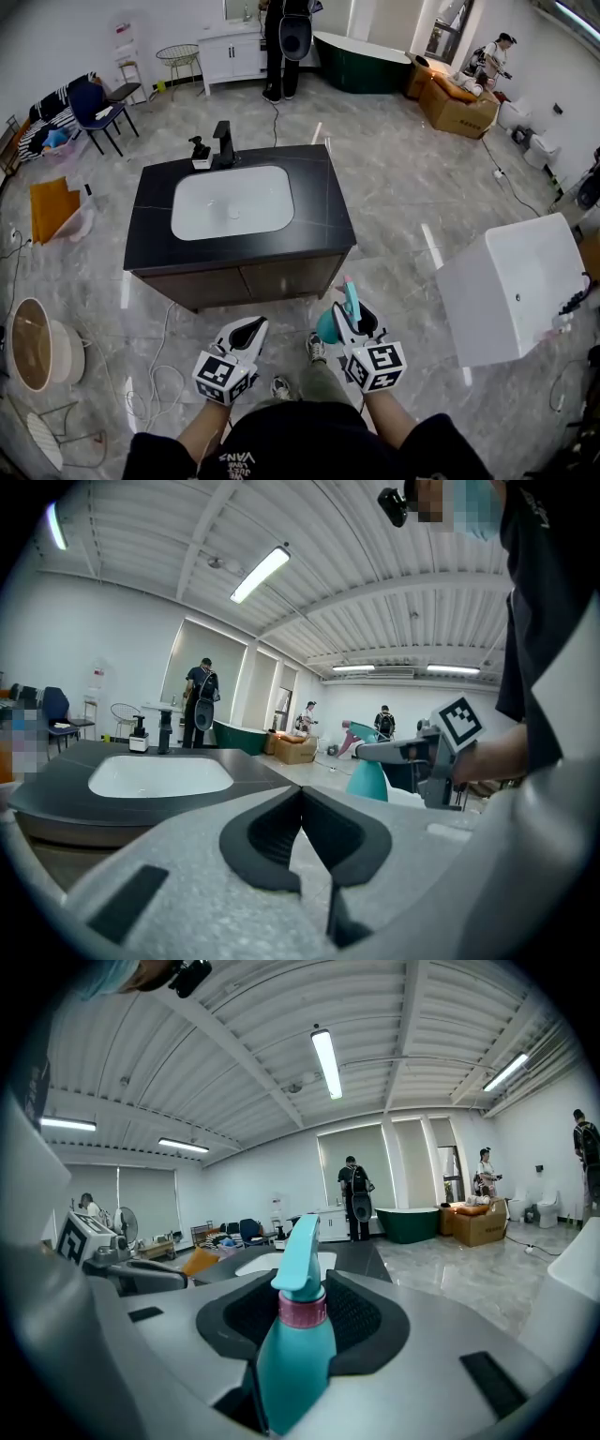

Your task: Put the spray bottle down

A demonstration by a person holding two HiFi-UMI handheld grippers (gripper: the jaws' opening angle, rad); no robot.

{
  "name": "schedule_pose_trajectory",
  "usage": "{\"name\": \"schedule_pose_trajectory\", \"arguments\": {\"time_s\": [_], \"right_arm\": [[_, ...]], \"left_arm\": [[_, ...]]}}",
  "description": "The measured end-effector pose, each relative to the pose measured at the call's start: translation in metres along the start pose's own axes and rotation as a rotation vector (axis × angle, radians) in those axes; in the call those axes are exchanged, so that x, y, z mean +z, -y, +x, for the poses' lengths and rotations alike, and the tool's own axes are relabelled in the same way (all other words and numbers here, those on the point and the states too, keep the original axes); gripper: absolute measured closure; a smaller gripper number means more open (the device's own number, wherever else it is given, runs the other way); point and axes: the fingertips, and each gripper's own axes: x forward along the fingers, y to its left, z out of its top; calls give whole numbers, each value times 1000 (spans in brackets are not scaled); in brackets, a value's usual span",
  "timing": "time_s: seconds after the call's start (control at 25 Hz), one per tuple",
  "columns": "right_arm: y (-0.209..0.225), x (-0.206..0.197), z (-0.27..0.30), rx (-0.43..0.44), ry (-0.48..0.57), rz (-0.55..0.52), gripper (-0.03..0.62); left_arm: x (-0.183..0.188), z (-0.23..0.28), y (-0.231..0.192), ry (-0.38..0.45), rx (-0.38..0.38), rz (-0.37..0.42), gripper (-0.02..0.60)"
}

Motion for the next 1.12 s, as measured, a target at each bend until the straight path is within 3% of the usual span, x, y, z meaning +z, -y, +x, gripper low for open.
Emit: {"name": "schedule_pose_trajectory", "arguments": {"time_s": [0.68,0.92,1.12], "right_arm": [[80,43,116,83,-8,-44,442],[108,61,160,141,-5,-95,442],[128,72,199,186,3,-152,442]], "left_arm": [[39,105,-58,14,89,-16,571],[47,140,-79,38,157,-15,571],[57,164,-88,62,217,-58,571]]}}
